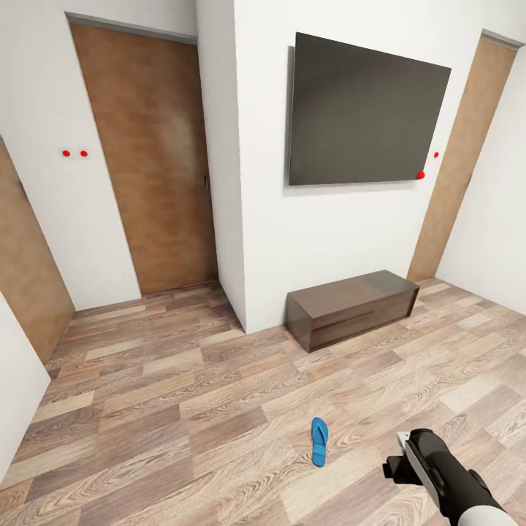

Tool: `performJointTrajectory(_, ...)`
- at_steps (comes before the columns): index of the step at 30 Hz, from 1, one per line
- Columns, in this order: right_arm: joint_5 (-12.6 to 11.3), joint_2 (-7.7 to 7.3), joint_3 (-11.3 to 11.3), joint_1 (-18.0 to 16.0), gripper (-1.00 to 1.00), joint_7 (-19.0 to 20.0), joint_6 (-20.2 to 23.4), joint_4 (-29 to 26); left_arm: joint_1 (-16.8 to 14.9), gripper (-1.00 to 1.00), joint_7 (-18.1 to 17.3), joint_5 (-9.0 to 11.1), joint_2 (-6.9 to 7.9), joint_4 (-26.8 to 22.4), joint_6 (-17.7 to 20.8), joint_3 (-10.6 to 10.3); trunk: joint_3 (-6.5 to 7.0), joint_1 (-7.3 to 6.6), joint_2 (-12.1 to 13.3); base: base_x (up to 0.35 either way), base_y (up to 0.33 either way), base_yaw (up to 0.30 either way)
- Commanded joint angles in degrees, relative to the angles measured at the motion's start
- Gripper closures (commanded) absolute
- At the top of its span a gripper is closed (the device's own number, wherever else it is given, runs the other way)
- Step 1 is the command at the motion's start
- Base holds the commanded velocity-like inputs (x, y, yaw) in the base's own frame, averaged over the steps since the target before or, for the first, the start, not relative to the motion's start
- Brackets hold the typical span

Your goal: In the bedroom, move the book from the bed onto either nightstand, and place the two sandals side by side next to the bed.

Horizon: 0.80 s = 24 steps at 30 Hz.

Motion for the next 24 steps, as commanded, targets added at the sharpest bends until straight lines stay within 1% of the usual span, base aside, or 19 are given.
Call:
performJointTrajectory(1,0.0,-0.01,-0.1,0.0,-1.0,0.0,0.2,-0.1,0.0,-1.0,0.0,0.0,-0.01,0.0,-0.2,0.0,-0.06,0.0,0.0,0.0,0.0,0.0)
performJointTrajectory(24,0.7,0.19,0.1,0.0,-1.0,0.0,0.2,0.0,0.0,-1.0,0.1,0.0,-0.1,0.0,-0.1,0.1,-0.06,0.0,0.0,0.0,0.0,0.0)
